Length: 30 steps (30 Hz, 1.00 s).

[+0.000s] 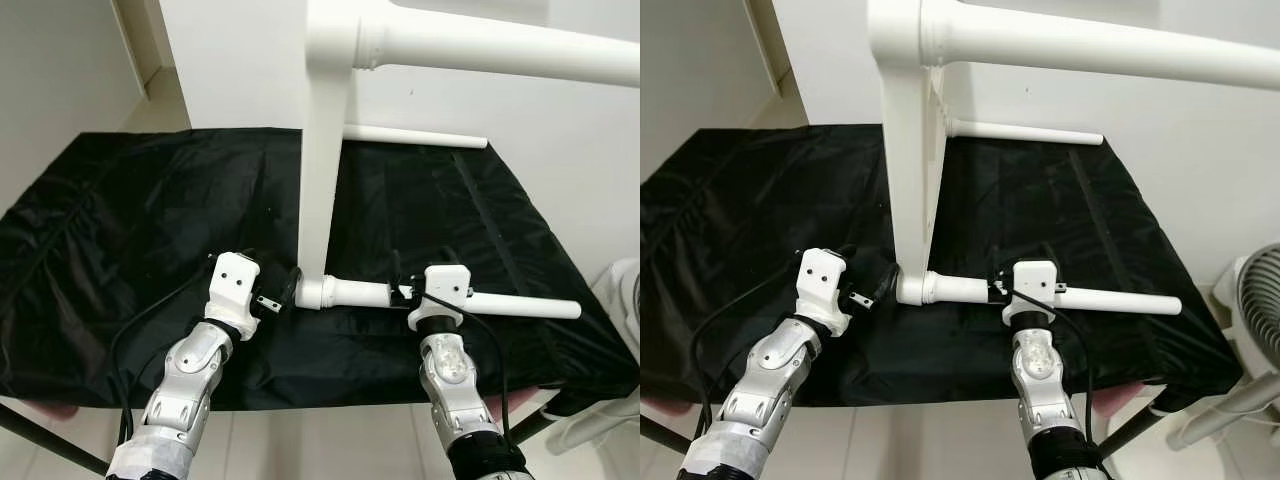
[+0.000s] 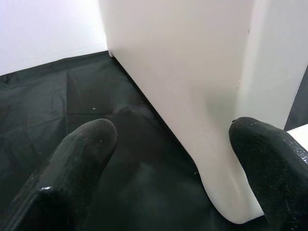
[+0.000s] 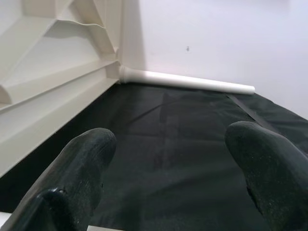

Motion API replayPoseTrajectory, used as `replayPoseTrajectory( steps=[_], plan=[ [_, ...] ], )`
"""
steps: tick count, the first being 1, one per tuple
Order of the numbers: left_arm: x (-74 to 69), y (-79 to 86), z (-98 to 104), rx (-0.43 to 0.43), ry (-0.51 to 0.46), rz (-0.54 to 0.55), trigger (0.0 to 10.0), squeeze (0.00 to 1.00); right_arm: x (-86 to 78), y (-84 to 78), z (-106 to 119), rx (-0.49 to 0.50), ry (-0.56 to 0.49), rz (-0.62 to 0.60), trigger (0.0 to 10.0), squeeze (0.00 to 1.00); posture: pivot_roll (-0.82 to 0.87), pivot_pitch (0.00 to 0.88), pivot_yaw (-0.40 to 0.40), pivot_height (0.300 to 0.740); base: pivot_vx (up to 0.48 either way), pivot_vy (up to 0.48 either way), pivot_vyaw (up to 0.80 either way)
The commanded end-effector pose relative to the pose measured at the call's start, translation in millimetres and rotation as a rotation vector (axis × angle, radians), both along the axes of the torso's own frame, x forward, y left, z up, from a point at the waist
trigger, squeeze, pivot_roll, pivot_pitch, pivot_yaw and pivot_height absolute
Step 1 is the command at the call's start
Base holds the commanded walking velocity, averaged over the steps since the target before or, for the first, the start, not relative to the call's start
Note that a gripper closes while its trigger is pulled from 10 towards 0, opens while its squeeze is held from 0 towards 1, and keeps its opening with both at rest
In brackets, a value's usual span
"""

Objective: Building children table

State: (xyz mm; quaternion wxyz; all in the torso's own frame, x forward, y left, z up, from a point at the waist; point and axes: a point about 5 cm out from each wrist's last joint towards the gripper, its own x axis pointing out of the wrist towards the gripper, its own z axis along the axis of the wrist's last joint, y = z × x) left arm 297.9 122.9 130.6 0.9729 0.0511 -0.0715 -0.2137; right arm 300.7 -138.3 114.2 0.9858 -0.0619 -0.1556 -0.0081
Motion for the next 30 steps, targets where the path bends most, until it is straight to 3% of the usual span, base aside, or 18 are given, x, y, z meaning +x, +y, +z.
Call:
replayPoseTrajectory(
  steps=[1,16,25,30],
  plan=[
    [-0.8,-2.0,-3.4,0.034,0.024,-0.057,10.0,0.0,-1.6,0.4,-0.8,-0.001,-0.007,-0.004,10.0,0.0,0.0,0.0,0.078,0.74,0.0,0.0,0.0],
    [3.2,-6.8,3.7,0.033,0.046,-0.104,10.0,0.0,7.6,-12.6,14.4,-0.06,-0.056,0.0,10.0,0.0,-0.02,0.0,0.109,0.74,0.0,0.0,0.0],
    [-12.8,-3.2,-2.7,0.078,0.06,-0.191,10.0,0.0,5.2,-8.4,11.0,-0.056,-0.042,0.01,10.0,0.0,-0.01,0.0,0.044,0.74,0.0,0.0,0.0],
    [-20.1,-2.6,0.0,0.048,0.068,-0.23,10.0,0.0,2.9,-5.0,8.1,-0.053,-0.027,0.035,10.0,0.0,0.0,0.0,0.019,0.74,0.0,0.0,0.0]
  ],
)
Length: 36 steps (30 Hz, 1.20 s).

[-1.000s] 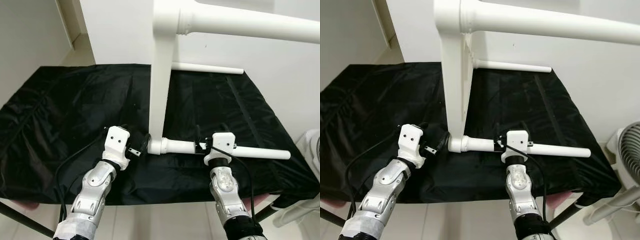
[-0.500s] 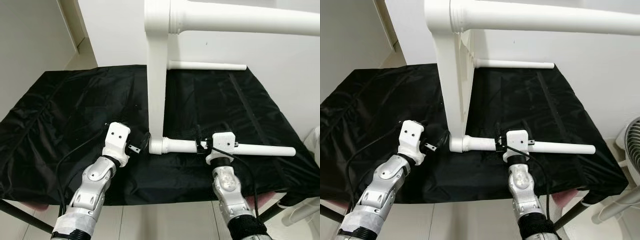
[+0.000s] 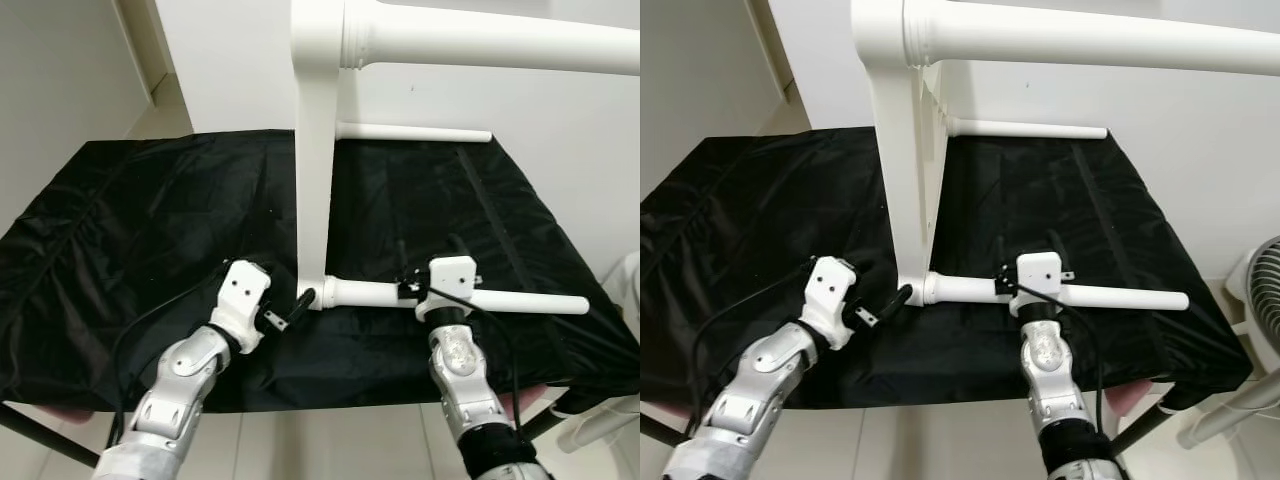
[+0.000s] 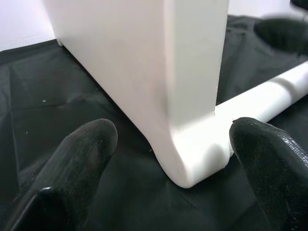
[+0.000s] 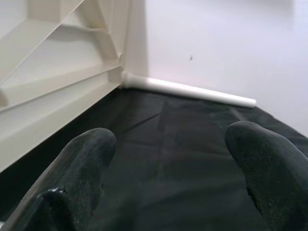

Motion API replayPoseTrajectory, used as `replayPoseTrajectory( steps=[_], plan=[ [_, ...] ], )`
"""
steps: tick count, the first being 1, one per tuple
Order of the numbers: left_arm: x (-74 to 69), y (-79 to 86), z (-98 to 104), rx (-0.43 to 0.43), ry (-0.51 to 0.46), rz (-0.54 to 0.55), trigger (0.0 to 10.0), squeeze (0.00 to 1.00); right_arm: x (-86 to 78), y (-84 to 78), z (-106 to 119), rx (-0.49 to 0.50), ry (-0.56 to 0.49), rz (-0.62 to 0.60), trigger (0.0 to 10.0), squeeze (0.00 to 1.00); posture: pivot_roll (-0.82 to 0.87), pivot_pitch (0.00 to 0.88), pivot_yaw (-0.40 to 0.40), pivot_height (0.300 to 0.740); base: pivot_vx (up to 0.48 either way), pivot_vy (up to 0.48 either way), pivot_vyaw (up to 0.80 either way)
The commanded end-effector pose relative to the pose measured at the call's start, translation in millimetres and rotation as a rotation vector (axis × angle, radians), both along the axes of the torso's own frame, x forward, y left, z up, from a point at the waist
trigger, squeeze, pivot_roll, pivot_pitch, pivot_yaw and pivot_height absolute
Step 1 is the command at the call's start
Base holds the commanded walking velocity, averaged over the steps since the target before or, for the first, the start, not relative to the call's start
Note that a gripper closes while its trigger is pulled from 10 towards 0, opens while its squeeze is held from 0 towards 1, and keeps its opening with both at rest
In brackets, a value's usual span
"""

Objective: Building children table

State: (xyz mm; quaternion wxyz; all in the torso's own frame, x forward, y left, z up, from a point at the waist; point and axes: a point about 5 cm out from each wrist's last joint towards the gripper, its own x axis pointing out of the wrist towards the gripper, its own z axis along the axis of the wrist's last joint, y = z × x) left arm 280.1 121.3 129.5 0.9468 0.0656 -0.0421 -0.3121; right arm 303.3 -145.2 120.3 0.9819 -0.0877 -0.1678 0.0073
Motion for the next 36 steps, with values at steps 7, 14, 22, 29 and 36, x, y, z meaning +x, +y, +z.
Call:
replayPoseTrajectory(
  steps=[7,14,22,29,36],
  plan=[
    [-1.3,-14.8,5.5,-0.055,0.008,0.029,10.0,0.0,1.7,-4.6,2.3,0.011,0.007,0.001,10.0,0.0,0.0,0.0,-0.019,0.74,0.0,0.0,0.0],
    [4.1,-27.5,18.7,-0.131,-0.008,0.058,10.0,0.0,3.1,-4.3,5.2,0.016,0.009,0.007,10.0,0.0,0.0,0.0,-0.041,0.74,0.0,0.0,0.0],
    [17.0,-35.6,33.8,-0.152,-0.025,0.19,10.0,0.0,2.4,-1.8,6.4,0.018,0.011,0.012,10.0,0.0,0.0,0.0,-0.047,0.74,0.0,0.0,0.0],
    [26.7,-35.8,46.8,-0.14,-0.057,0.321,10.0,0.0,-0.4,1.4,5.2,0.026,0.019,0.013,10.0,0.0,0.0,0.003,-0.045,0.74,0.0,0.0,0.0],
    [29.5,-43.9,58.9,-0.143,-0.074,0.359,10.0,0.0,-0.8,2.0,5.2,0.03,0.024,0.009,10.0,0.0,0.0,0.018,-0.04,0.74,0.0,0.0,0.0]
  ],
)
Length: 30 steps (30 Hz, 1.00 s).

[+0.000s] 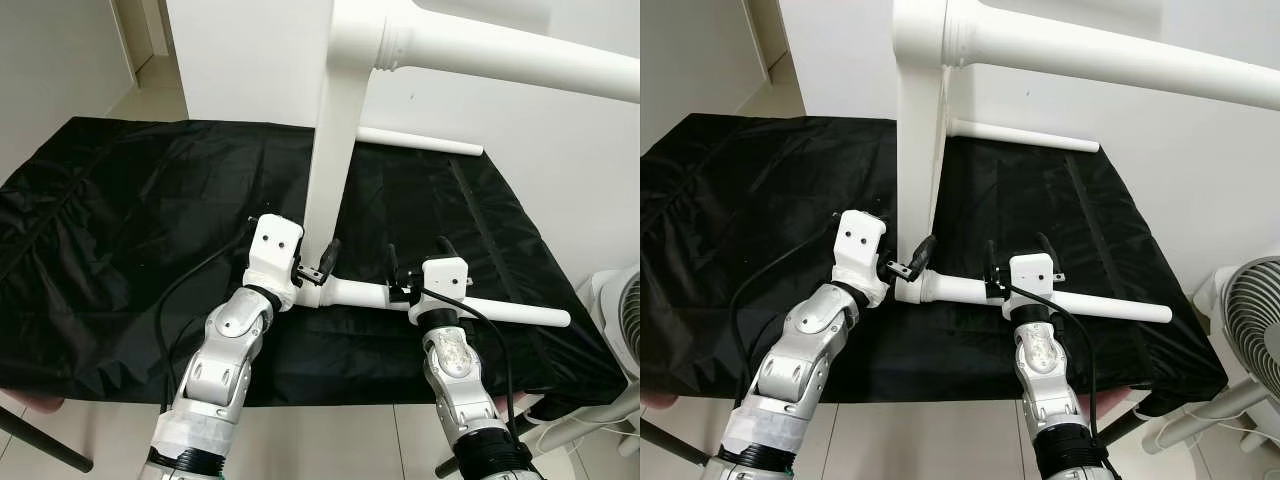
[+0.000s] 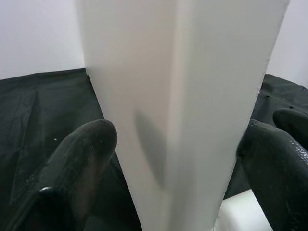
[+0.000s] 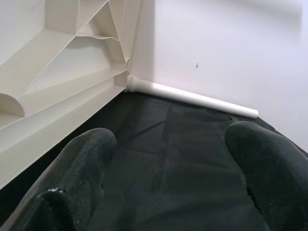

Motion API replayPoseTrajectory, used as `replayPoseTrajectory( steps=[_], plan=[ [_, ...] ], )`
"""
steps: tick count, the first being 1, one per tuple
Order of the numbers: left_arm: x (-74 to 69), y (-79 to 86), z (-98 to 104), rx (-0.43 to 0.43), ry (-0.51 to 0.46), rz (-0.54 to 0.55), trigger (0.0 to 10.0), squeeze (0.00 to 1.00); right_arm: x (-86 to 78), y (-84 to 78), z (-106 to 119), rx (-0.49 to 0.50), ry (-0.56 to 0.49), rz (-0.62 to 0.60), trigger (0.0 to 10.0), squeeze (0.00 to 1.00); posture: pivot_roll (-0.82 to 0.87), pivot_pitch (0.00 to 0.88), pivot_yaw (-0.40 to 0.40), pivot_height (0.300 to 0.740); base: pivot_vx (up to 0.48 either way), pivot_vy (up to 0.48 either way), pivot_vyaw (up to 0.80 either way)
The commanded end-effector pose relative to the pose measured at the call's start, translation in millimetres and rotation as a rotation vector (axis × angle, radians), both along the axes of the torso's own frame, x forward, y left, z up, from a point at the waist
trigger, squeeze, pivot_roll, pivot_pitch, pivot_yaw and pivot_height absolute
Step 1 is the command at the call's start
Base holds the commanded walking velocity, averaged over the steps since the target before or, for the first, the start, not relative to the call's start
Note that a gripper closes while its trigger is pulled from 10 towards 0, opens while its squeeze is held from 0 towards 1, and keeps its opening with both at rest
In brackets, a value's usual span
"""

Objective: Building children table

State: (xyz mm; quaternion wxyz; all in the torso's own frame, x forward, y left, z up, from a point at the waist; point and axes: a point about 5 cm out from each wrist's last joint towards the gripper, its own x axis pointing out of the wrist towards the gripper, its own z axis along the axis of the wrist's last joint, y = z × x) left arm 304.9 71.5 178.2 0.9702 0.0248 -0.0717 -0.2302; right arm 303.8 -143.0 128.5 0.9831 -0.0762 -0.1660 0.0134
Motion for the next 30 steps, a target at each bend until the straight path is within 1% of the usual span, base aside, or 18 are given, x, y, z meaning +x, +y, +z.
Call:
replayPoseTrajectory(
  steps=[1,2,4,5,6,7,10,12,14,16,17,19,20,22,24,26,29,30],
  plan=[
    [6.0,2.2,15.6,-0.044,-0.042,0.205,10.0,0.0,-1.2,0.2,-3.2,0.01,0.02,-0.007,10.0,0.0,0.0,0.02,-0.039,0.74,0.0,0.0,0.0],
    [7.0,-1.1,20.3,-0.047,-0.053,0.212,10.0,0.0,-1.0,0.5,-3.2,0.01,0.021,-0.008,10.0,0.0,0.0,0.02,-0.039,0.74,0.0,0.0,0.0],
    [7.0,-1.1,20.3,-0.047,-0.053,0.212,10.0,0.0,-1.0,0.5,-3.2,0.01,0.021,-0.008,10.0,0.0,0.0,0.02,-0.039,0.74,0.0,0.0,0.0],
    [8.5,-4.7,26.7,-0.052,-0.07,0.22,10.0,0.0,-0.7,1.0,-3.1,0.013,0.021,-0.008,10.0,0.0,0.0,0.02,-0.034,0.74,0.0,0.0,0.0],
    [8.5,-4.7,26.7,-0.052,-0.07,0.22,10.0,0.0,-0.7,1.0,-3.1,0.013,0.021,-0.008,10.0,0.0,0.0,0.02,-0.034,0.74,0.0,0.0,0.0],
    [10.6,-13.5,39.6,-0.049,-0.097,0.232,10.0,0.0,-0.6,2.4,-3.0,0.019,0.022,-0.01,10.0,0.0,0.01,0.025,-0.033,0.74,0.0,0.0,0.0],
    [11.1,-16.3,43.2,-0.048,-0.104,0.235,10.0,0.0,-0.6,3.0,-3.1,0.021,0.023,-0.011,10.0,0.0,0.01,0.025,-0.033,0.74,0.0,0.0,0.0],
    [12.8,-21.8,48.6,-0.046,-0.103,0.24,10.0,0.0,-0.5,5.1,-3.0,0.024,0.024,-0.009,10.0,0.0,0.01,0.03,-0.029,0.74,0.0,0.0,0.0],
    [12.8,-21.8,48.6,-0.046,-0.103,0.24,10.0,0.0,-0.5,5.1,-3.0,0.024,0.024,-0.009,10.0,0.0,0.01,0.03,-0.029,0.74,0.0,0.0,0.0],
    [14.7,-28.4,54.8,-0.036,-0.099,0.258,10.0,0.0,-0.7,6.7,-2.8,0.026,0.025,-0.007,10.0,0.0,0.01,0.039,-0.028,0.74,0.0,0.0,0.0],
    [15.6,-32.3,59.6,-0.027,-0.097,0.284,10.0,0.0,-1.0,7.2,-2.7,0.029,0.026,-0.005,10.0,0.0,0.01,0.045,-0.026,0.74,0.0,0.0,0.0],
    [15.6,-32.3,59.6,-0.027,-0.097,0.284,10.0,0.0,-1.0,7.2,-2.7,0.029,0.026,-0.005,10.0,0.0,0.01,0.045,-0.026,0.74,0.0,0.0,0.0],
    [16.0,-35.1,62.3,-0.03,-0.096,0.293,10.0,0.0,-1.0,6.8,-3.0,0.029,0.027,-0.007,10.0,0.0,0.01,0.049,-0.026,0.74,0.0,0.0,0.0],
    [17.3,-40.1,66.0,-0.009,-0.087,0.336,10.0,0.0,-1.6,6.6,-3.5,0.031,0.029,-0.012,10.0,0.0,0.01,0.057,-0.021,0.74,0.0,0.0,0.0],
    [17.3,-40.1,66.0,-0.009,-0.087,0.336,10.0,0.0,-1.6,6.6,-3.5,0.031,0.029,-0.012,10.0,0.0,0.01,0.057,-0.021,0.74,0.0,0.0,0.0],
    [19.1,-42.8,66.5,0.023,-0.071,0.383,10.0,0.0,-2.3,7.2,-4.5,0.029,0.032,-0.014,10.0,0.0,0.01,0.061,-0.02,0.74,0.0,0.0,0.0],
    [19.4,-44.0,66.4,0.028,-0.064,0.4,10.0,0.0,-2.7,7.5,-4.9,0.029,0.034,-0.015,10.0,0.0,0.01,0.065,-0.021,0.74,0.0,0.0,0.0],
    [20.1,-44.7,66.4,0.037,-0.054,0.429,10.0,0.0,-3.0,7.8,-5.2,0.029,0.035,-0.015,10.0,0.0,0.01,0.067,-0.018,0.74,0.0,0.0,0.0]
  ],
)
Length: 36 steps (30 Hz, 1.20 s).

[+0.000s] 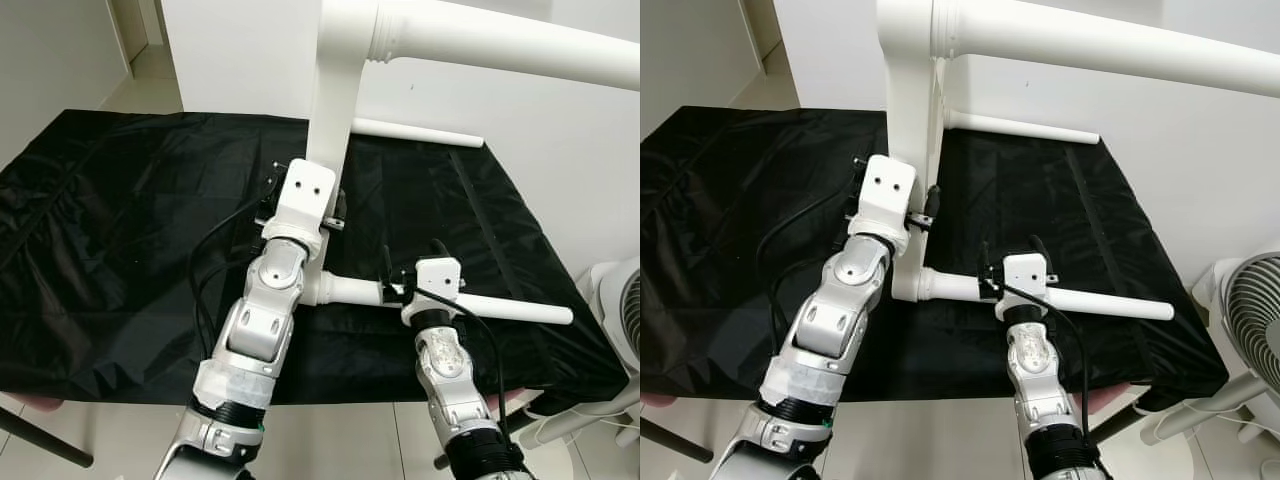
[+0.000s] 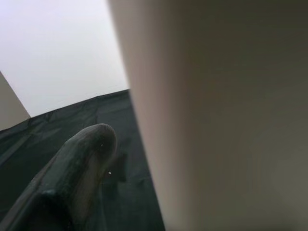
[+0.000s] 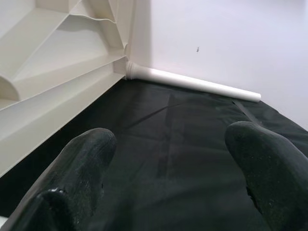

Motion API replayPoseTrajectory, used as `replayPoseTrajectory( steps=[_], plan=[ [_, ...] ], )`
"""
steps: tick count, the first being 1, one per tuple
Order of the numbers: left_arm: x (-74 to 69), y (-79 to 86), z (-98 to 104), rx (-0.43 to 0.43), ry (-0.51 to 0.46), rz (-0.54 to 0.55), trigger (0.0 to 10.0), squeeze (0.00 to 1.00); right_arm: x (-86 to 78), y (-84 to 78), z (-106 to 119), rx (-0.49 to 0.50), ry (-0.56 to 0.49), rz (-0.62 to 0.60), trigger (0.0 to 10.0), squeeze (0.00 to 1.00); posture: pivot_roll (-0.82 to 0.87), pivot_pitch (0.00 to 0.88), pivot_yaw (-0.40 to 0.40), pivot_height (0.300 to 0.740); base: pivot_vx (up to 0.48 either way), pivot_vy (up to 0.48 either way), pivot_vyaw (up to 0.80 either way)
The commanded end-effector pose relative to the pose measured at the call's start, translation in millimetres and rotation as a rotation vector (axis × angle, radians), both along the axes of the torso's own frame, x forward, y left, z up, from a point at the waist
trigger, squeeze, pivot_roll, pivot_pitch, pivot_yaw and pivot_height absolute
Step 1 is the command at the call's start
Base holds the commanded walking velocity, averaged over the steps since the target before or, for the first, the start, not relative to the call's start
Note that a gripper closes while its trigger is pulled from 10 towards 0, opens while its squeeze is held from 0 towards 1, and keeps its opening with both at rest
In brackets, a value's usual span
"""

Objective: Building children table

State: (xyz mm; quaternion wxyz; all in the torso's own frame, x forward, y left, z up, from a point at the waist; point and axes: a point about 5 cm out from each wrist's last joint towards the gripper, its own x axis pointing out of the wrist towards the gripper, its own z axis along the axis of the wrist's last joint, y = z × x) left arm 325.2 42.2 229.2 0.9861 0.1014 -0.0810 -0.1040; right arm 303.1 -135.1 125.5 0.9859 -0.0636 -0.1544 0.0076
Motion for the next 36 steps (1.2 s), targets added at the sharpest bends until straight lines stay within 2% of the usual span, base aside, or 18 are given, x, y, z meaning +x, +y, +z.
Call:
replayPoseTrajectory(
  steps=[1,4,6,7,8,9,21,24,25,27,29,34,35,36],
  plan=[
    [-0.2,-15.3,15.4,-0.092,-0.019,0.163,10.0,0.0,-2.3,0.0,-2.2,0.002,0.012,-0.006,10.0,0.0,0.01,0.067,-0.018,0.74,0.0,0.0,0.0],
    [0.1,-16.0,15.4,-0.091,-0.002,0.187,10.0,0.0,-2.7,0.3,-2.4,0.002,0.013,-0.007,10.0,0.0,0.01,0.069,-0.017,0.74,0.0,0.0,0.0],
    [2.6,-12.4,15.0,-0.046,0.019,0.313,10.0,0.0,-3.4,0.3,-3.0,0.006,0.016,-0.012,10.0,0.0,0.01,0.076,-0.015,0.74,0.0,0.0,0.0],
    [3.2,-9.6,14.9,-0.036,0.023,0.367,4.8,0.0,-3.7,0.4,-3.1,0.007,0.016,-0.014,10.0,0.0,0.01,0.077,-0.013,0.74,0.0,0.0,0.0],
    [3.2,-9.6,14.9,-0.036,0.023,0.367,4.8,0.0,-3.7,0.4,-3.1,0.007,0.016,-0.014,10.0,0.0,0.01,0.077,-0.013,0.74,0.0,0.0,0.0],
    [3.9,-7.0,15.0,-0.044,0.026,0.4,0.0,0.0,-3.9,0.2,-3.1,0.008,0.017,-0.017,10.0,0.0,0.01,0.077,-0.013,0.74,0.0,0.0,0.0],
    [4.1,0.0,15.6,-0.049,0.009,0.461,0.0,0.0,-5.1,-2.0,-4.0,0.007,0.02,-0.029,10.0,0.0,0.01,0.083,-0.009,0.74,0.0,0.0,0.0],
    [3.9,17.5,19.0,-0.031,-0.031,0.494,0.0,0.0,-6.0,-4.0,-5.1,0.008,0.024,-0.038,10.0,0.0,0.0,0.082,-0.007,0.74,0.0,0.0,0.0],
    [3.9,17.5,19.0,-0.031,-0.031,0.494,0.0,0.0,-6.0,-4.0,-5.1,0.008,0.024,-0.038,10.0,0.0,0.0,0.082,-0.007,0.74,0.0,0.0,0.0],
    [3.7,36.5,23.0,-0.009,-0.064,0.523,0.0,0.0,-6.4,-4.0,-5.4,0.006,0.024,-0.04,10.0,0.0,0.0,0.081,-0.008,0.74,0.0,0.0,0.0],
    [3.7,36.5,23.0,-0.009,-0.064,0.523,0.0,0.0,-6.4,-4.0,-5.4,0.006,0.024,-0.04,10.0,0.0,0.0,0.081,-0.008,0.74,0.0,0.0,0.0],
    [-5.0,86.8,28.5,0.046,-0.125,0.636,0.0,0.0,-5.3,-5.4,-5.1,0.001,0.024,-0.044,10.0,0.0,0.01,0.078,-0.01,0.74,0.0,0.0,0.0],
    [-5.0,86.8,28.5,0.046,-0.125,0.636,0.0,0.0,-5.3,-5.4,-5.1,0.001,0.024,-0.044,10.0,0.0,0.01,0.078,-0.01,0.74,0.0,0.0,0.0],
    [-7.3,93.8,30.4,0.052,-0.135,0.656,0.0,0.0,-5.2,-5.8,-5.1,0.001,0.024,-0.044,10.0,0.0,0.01,0.076,-0.012,0.74,0.0,0.0,0.0]
  ],
)
